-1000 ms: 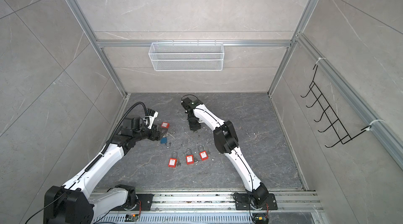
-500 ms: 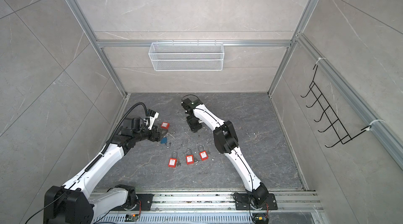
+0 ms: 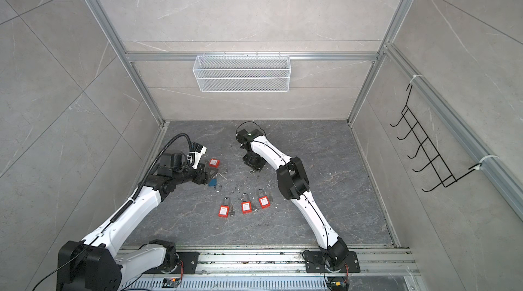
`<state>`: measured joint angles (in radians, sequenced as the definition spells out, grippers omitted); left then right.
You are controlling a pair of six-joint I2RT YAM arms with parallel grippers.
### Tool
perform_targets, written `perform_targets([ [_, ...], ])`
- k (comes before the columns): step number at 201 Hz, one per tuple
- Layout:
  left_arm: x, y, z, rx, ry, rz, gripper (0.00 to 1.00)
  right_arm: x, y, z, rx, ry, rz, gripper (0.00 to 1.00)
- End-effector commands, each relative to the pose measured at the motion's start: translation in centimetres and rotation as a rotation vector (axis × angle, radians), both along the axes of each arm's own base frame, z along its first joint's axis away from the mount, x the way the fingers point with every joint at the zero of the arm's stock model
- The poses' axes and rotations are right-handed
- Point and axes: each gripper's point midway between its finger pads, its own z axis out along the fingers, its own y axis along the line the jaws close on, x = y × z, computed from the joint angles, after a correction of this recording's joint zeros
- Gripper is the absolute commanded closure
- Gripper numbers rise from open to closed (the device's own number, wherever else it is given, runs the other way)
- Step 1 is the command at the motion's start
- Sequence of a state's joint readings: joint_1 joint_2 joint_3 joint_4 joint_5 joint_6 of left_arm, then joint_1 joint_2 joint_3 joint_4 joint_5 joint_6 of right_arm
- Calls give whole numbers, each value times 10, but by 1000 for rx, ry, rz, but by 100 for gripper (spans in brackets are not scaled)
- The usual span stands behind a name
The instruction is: Lock with the key
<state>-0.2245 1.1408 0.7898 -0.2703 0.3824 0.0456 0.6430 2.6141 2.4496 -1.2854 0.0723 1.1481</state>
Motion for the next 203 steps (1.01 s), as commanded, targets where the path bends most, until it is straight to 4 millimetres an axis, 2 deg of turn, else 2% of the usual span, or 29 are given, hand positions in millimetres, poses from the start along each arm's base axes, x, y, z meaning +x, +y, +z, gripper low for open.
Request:
perform_targets([
  [1, -1, -5, 8, -15, -9, -40, 20, 2, -6, 0, -60, -7, 219, 48],
  [54, 1, -7, 8, -24, 0, -43, 21, -5, -10, 0, -72, 17, 240, 46],
  [111, 0, -8, 8, -25, 5, -47, 22, -11, -10, -4, -47, 32, 166, 51],
  [127, 1, -8, 8, -26, 6, -49, 22, -13, -7, -13, -33, 38, 164, 54],
  [166, 0, -8, 8, -22, 4, -54, 22, -18, -6, -19, -22, 67, 270, 60],
  [168, 0, -8, 8, -23, 5, -54, 22, -17, -5, -10, -12, 50, 278, 60],
  [171, 0, -8, 9, -23, 4, -54, 22, -17, -5, -7, -11, 44, 288, 61],
  [203, 0, -9, 10, -25, 3, -57, 22, -21, -13, -5, -41, 44, 394, 63],
])
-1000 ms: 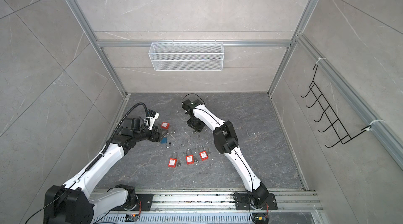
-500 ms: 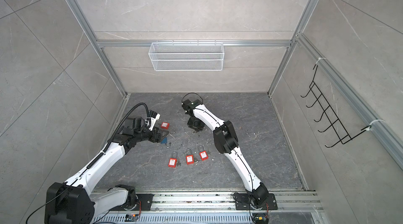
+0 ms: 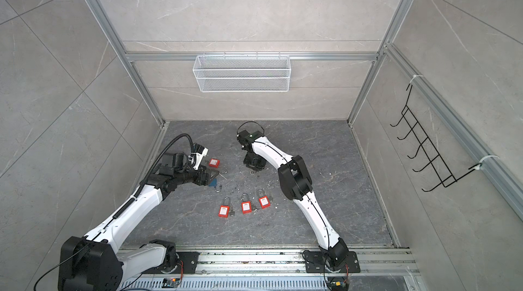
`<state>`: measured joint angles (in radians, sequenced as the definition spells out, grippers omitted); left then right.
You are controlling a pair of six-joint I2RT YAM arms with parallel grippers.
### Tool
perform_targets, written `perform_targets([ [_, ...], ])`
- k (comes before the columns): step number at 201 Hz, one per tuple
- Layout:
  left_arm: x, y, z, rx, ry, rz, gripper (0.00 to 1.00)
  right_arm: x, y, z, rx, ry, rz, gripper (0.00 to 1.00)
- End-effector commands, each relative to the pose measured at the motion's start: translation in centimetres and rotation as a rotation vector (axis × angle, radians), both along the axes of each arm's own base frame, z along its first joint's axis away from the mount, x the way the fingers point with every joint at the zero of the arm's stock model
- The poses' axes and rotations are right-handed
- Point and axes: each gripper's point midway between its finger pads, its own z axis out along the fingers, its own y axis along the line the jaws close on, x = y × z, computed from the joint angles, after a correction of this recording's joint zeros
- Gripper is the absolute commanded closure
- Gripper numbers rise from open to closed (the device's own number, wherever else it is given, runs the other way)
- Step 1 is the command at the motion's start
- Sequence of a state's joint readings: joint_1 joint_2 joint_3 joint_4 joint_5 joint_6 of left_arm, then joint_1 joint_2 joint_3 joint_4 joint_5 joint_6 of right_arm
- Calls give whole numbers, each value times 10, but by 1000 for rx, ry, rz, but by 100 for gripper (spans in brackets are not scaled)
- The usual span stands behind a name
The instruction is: Lock with the key
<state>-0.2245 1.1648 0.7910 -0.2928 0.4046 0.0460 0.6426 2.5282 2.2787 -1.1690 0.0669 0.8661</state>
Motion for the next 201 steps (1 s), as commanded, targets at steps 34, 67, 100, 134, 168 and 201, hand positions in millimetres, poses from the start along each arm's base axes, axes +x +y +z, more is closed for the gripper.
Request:
perform_targets([
  [34, 5, -7, 20, -24, -42, -42, 23, -18, -12, -1, -53, 52, 173, 62],
  [67, 7, -7, 22, -23, -46, -44, 23, -20, -13, -2, -52, 64, 181, 59],
  [100, 8, -9, 23, -28, -41, -46, 23, -25, -6, -9, -13, 94, 165, 61],
  [134, 9, -8, 25, -24, -47, -49, 23, -25, -3, -6, 9, 88, 175, 64],
  [168, 9, -9, 25, -27, -46, -50, 24, -22, 5, 0, 56, 50, 247, 65],
  [201, 8, -9, 25, -26, -47, -52, 24, -22, 3, 6, 46, 25, 374, 66],
])
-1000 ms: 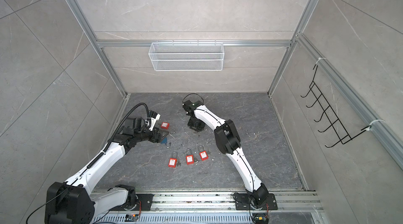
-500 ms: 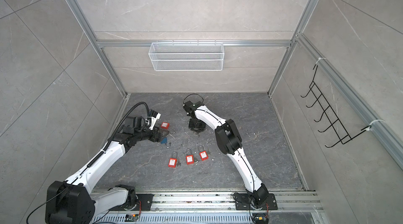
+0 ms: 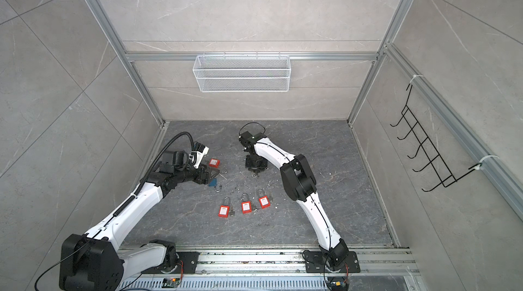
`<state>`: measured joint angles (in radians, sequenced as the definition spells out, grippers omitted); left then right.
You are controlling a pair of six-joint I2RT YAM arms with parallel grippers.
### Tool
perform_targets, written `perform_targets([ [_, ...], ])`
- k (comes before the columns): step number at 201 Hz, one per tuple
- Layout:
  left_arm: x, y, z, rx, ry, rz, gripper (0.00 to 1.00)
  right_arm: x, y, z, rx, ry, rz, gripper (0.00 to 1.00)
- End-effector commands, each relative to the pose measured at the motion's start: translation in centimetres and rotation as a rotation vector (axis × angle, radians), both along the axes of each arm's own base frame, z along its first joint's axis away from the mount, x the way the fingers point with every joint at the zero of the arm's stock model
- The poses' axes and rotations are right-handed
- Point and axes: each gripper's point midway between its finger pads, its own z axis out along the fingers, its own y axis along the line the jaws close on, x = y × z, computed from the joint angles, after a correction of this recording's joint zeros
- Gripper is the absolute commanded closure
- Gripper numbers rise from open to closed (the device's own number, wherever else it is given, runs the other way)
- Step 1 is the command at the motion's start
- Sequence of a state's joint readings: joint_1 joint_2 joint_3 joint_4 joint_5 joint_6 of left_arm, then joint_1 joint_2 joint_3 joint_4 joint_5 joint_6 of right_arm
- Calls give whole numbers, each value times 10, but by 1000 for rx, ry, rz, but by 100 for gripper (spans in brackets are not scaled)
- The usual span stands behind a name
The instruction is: Lock with the key
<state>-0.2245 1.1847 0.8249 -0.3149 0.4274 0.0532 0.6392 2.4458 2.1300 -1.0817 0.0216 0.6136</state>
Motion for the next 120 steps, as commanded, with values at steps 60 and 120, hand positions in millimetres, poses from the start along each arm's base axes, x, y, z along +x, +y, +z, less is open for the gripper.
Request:
perform_targets([
  [60, 5, -5, 18, -24, -48, -29, 24, -11, 0, 21, 12, -24, 229, 47],
  [120, 6, -6, 19, -29, -51, -26, 24, -12, -3, 26, 40, -63, 17, 45],
])
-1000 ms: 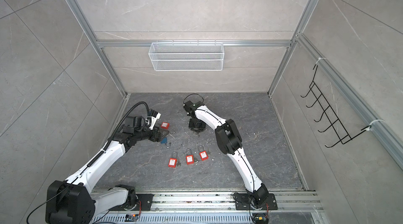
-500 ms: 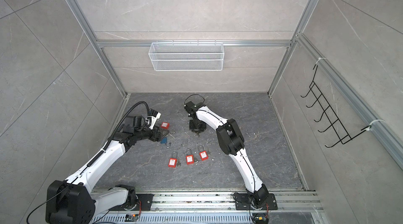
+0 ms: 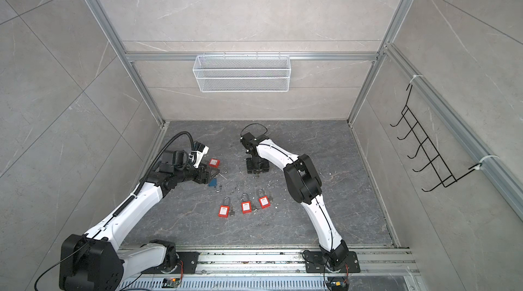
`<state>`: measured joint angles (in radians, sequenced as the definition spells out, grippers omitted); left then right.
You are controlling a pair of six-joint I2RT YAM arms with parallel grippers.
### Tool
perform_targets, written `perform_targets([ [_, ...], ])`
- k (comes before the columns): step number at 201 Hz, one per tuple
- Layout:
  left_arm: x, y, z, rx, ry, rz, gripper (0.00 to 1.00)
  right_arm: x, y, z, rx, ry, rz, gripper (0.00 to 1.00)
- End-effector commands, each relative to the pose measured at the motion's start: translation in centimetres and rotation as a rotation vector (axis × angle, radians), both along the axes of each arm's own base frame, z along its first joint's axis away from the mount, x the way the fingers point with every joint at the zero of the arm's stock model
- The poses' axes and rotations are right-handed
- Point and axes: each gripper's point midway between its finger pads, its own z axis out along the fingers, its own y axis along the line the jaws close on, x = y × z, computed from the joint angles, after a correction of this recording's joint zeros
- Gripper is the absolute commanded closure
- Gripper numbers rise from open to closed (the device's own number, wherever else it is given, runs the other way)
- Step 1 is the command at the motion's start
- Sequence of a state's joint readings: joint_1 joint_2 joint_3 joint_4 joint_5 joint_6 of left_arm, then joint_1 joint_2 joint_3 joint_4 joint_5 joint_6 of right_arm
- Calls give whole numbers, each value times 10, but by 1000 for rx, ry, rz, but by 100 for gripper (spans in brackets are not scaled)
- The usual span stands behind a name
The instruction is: Lock with the key
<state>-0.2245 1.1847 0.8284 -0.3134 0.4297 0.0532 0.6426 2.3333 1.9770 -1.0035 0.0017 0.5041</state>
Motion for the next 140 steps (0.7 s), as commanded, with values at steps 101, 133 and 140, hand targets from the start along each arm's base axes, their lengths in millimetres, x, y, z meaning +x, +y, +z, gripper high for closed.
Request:
perform_targets([
  [101, 5, -6, 14, -30, -38, -27, 24, -2, 1, -8, -15, 8, -113, 52],
  [133, 6, -6, 14, -30, -37, -28, 24, -1, 0, -14, -48, 12, -110, 53],
  [140, 6, -6, 14, -30, -39, -28, 24, 0, 1, -15, -54, 11, -107, 54],
])
